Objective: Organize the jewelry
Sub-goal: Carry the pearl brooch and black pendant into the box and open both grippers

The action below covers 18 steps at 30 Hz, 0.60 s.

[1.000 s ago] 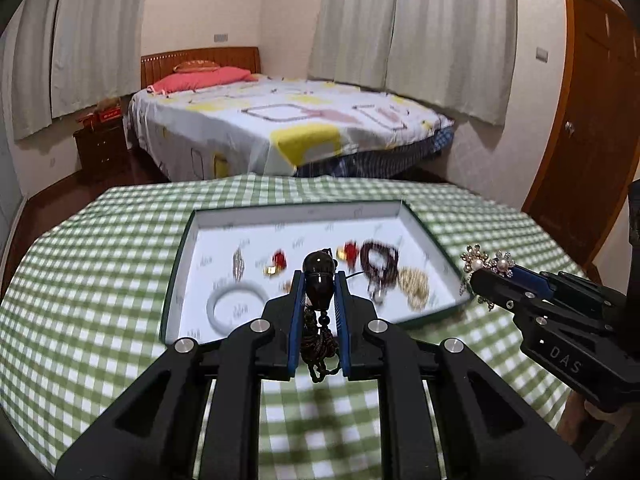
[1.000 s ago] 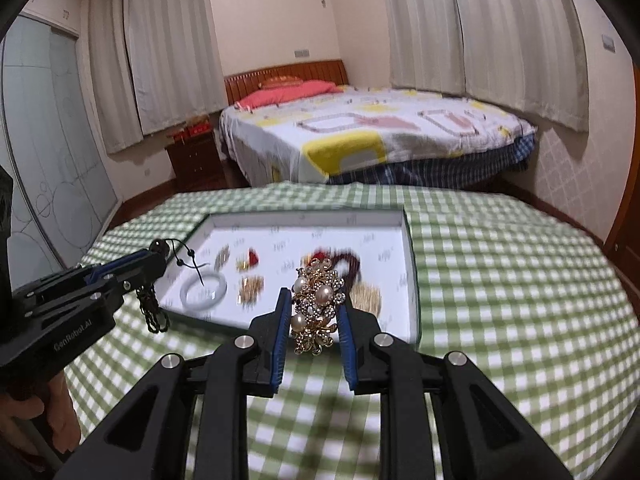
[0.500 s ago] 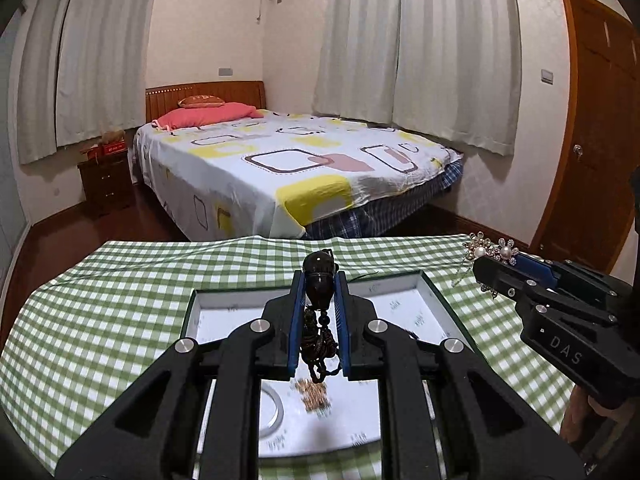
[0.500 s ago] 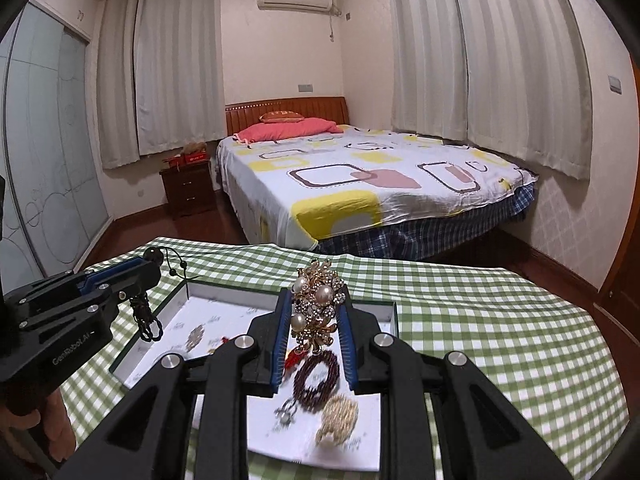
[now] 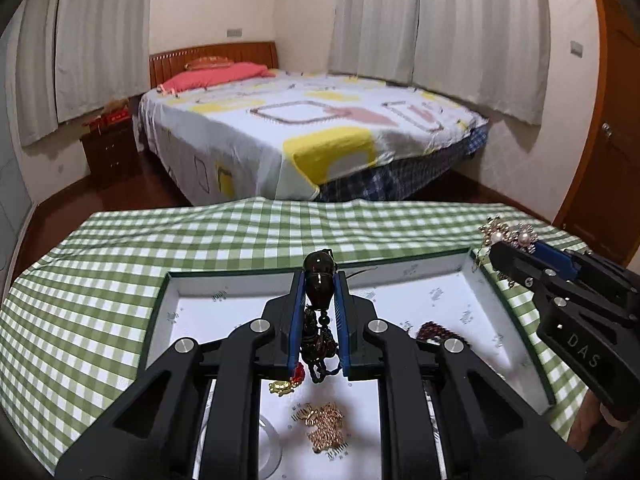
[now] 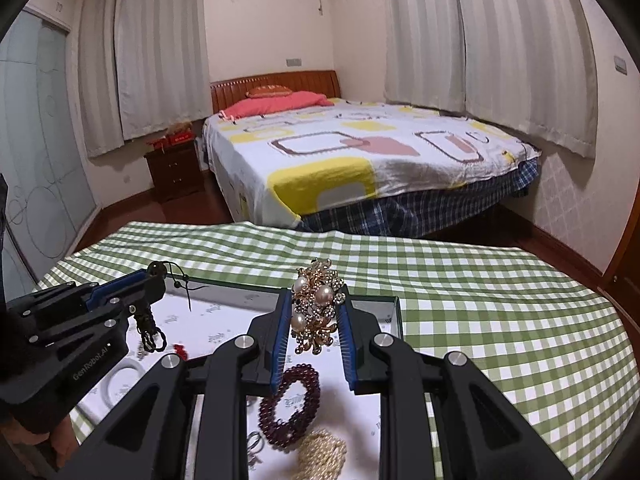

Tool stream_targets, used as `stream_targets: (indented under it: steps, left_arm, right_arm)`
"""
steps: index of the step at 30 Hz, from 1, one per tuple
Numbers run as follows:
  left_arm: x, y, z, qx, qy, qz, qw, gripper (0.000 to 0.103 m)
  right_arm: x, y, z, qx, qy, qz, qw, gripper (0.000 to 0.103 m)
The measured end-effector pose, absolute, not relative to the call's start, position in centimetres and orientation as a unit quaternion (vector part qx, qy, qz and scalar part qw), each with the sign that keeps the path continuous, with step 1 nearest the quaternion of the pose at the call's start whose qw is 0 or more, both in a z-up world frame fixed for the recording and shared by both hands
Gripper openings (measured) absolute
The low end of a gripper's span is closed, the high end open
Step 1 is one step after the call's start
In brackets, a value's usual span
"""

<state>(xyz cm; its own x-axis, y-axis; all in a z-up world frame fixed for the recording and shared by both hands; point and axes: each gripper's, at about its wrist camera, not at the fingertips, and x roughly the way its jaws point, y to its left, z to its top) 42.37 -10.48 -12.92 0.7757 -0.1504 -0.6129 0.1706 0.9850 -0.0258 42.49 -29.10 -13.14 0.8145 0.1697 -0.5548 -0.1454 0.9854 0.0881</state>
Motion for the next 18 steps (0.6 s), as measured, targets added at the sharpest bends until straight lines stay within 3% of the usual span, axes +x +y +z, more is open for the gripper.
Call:
stream_targets:
  steps: [18]
  left_arm:
    - [48.0, -10.8, -17.2, 0.033, 0.442, -0.055, 0.894, 0.015]
  right_arm:
    - [48.0, -29.2, -17.2, 0.029, 0.409, 0.069, 0.910, 0.023]
